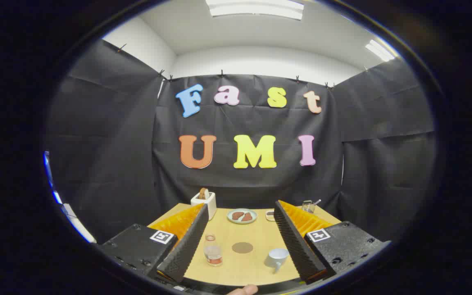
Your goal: Take the bottle from table, then pour the juice into the cup, finally place the bottle on the coaster
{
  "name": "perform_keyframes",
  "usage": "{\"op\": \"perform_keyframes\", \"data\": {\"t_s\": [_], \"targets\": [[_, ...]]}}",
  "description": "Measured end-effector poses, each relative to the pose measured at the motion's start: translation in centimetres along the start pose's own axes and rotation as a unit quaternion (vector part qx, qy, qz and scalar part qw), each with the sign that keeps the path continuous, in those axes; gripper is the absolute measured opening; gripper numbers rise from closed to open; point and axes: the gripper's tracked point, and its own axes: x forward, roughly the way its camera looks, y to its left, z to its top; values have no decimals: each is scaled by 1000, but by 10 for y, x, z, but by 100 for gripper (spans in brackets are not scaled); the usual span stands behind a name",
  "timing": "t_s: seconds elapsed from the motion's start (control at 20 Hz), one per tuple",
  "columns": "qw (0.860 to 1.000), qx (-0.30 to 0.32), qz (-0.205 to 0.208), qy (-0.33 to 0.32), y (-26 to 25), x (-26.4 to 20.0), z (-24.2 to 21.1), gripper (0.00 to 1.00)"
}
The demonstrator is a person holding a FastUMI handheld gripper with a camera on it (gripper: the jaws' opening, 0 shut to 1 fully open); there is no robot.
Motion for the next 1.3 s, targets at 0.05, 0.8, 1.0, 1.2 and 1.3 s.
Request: {"op": "perform_keyframes", "data": {"t_s": [0.05, 0.8, 1.0, 1.2, 1.3], "targets": [[1000, -1, 0, -2, 1, 1, 0, 100], [1000, 10, 6, 3, 22, 10, -27, 100], [1000, 8, 8, 0, 34, 16, -39, 100], [1000, 0, 18, -7, 52, 22, -56, 100], [1000, -1, 22, 1, 59, 28, -73, 100]]}}
